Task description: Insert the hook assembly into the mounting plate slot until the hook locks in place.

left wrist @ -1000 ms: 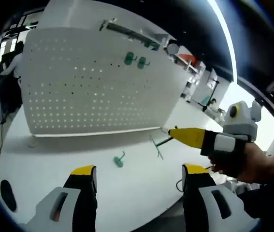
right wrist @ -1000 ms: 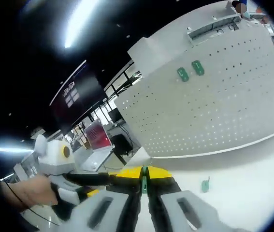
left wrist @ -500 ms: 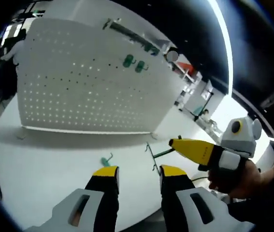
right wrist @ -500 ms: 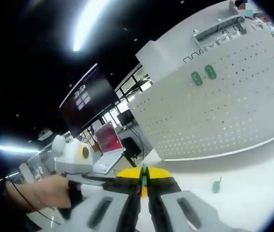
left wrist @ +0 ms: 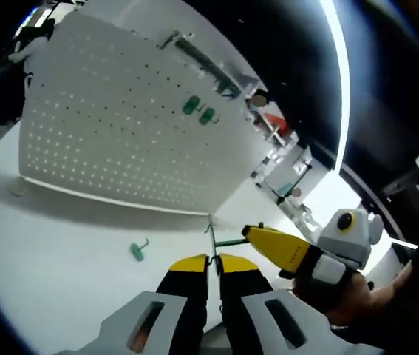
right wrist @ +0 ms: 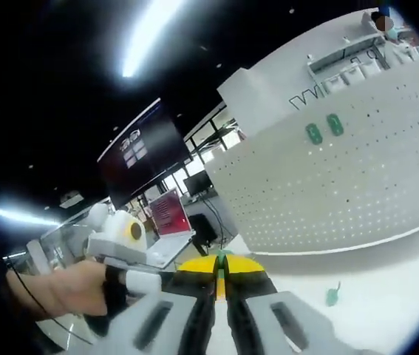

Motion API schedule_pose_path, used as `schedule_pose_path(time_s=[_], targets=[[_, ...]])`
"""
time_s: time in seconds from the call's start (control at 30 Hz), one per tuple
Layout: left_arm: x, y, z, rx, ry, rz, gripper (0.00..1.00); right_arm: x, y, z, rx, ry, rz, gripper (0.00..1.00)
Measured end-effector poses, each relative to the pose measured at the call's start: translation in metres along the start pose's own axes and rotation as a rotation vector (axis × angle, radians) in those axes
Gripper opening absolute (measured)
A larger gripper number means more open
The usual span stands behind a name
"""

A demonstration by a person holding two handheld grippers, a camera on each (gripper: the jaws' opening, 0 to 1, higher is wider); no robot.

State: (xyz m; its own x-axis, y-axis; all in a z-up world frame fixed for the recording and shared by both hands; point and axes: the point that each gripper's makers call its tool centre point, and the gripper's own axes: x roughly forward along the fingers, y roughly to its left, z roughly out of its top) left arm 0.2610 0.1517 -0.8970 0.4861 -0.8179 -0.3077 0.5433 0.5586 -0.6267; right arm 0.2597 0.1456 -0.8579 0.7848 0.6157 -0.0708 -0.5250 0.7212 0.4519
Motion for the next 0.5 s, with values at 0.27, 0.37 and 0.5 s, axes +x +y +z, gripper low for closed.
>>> schedule_pose_path(time_s=[0.27, 0.37, 0.5], targets=[[-0.001, -0.002, 0.005, 0.055, -0.030, 0.020, 0.02, 0.000, 0.001, 0.003, 0.003, 0.001, 0.002, 0.00], [-0.002, -0.002, 0.008, 0.116, -0.041, 0.052, 0.02, 0.001, 0.002, 0.003, -0.007, 0.011, -0.001, 0.01], [-0.004, -0.005, 0.013, 0.159, -0.051, 0.061, 0.01, 0.000, 0.003, 0.008, 0.017, 0.009, 0.008, 0.02]])
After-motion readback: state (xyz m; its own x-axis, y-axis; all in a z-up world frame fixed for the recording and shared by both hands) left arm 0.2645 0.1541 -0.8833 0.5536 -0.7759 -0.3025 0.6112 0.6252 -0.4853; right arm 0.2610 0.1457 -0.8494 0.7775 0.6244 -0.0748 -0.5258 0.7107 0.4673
